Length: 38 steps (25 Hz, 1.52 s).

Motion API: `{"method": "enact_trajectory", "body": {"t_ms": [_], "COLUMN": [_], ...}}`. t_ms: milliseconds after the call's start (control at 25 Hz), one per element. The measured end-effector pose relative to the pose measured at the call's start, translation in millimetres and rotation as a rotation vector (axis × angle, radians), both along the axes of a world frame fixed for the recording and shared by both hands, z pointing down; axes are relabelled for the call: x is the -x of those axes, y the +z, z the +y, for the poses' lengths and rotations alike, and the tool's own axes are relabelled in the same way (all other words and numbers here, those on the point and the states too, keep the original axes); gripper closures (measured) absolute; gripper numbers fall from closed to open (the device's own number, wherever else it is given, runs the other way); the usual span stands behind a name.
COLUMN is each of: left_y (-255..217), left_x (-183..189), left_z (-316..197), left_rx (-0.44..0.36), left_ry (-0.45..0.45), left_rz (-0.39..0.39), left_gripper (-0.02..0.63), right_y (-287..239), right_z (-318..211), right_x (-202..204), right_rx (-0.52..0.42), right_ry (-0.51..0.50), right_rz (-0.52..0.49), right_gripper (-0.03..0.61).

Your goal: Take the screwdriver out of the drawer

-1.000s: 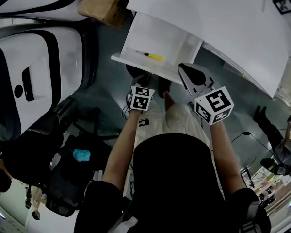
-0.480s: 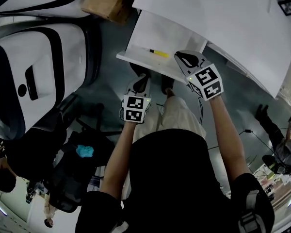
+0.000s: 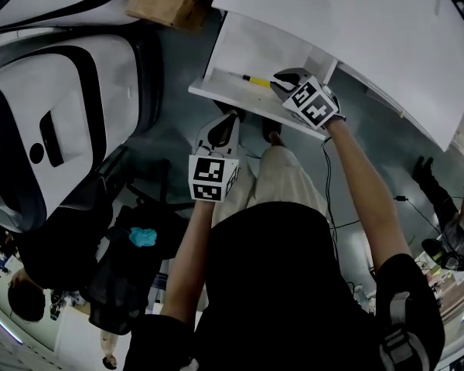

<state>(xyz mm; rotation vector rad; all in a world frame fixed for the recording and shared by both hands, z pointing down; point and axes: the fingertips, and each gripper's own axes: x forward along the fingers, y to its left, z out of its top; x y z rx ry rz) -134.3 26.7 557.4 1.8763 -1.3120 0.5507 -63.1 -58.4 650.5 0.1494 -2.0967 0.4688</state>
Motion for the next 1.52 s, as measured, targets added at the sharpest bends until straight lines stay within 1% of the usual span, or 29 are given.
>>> {"method": "enact_trajectory", "body": {"t_ms": [120, 240, 320, 400, 600, 840, 1040, 1240, 1520], "left_y": [-3.8, -4.2, -3.2, -2.9, -1.8, 0.6, 0.5, 0.8, -8.1], "left_x": [4.5, 10.5, 14.3, 18.6, 28.6, 32.4, 31.5, 29.3, 19.7], "left_z": [-3.3, -5.5, -4.7, -4.0, -1.1, -2.6, -5.8, -6.8, -7.5], "left_rx": [-0.003, -0.001, 0.009, 0.015, 0.025, 0.035, 0.036, 0.037, 0.010], "left_ry": [0.005, 0.008, 0.008, 0.007, 0.002, -0.003, -0.001, -0.002, -0.024], "left_rz": [0.002, -0.001, -0.004, -0.006, -0.009, -0.006, -0.006, -0.005, -0.011], "left_gripper": [0.584, 0.584, 0.584, 0.584, 0.584, 0.584, 0.584, 0.584, 0.584], "right_y": [25.4, 50.8, 67.6, 83.1, 105.1, 115.7, 120.5, 118.0, 93.9], "right_z": [5.5, 8.4, 12.6, 17.0, 23.7, 27.4, 25.3, 22.4, 12.0], "right_x": [3.8, 8.2, 9.3, 8.6, 6.6, 6.4, 6.5, 7.0, 1.7], "right_rx": [0.024, 0.049, 0.049, 0.041, 0.067, 0.098, 0.078, 0.067, 0.032], "right_ry": [-0.033, -0.024, -0.032, -0.060, -0.081, -0.110, -0.137, -0.142, -0.126], "right_rz": [0.049, 0.091, 0.121, 0.150, 0.185, 0.198, 0.212, 0.196, 0.157], "right_gripper": [0.488, 0.479, 0.479, 0.477, 0.472, 0.471, 0.480, 0.494, 0.495]}}
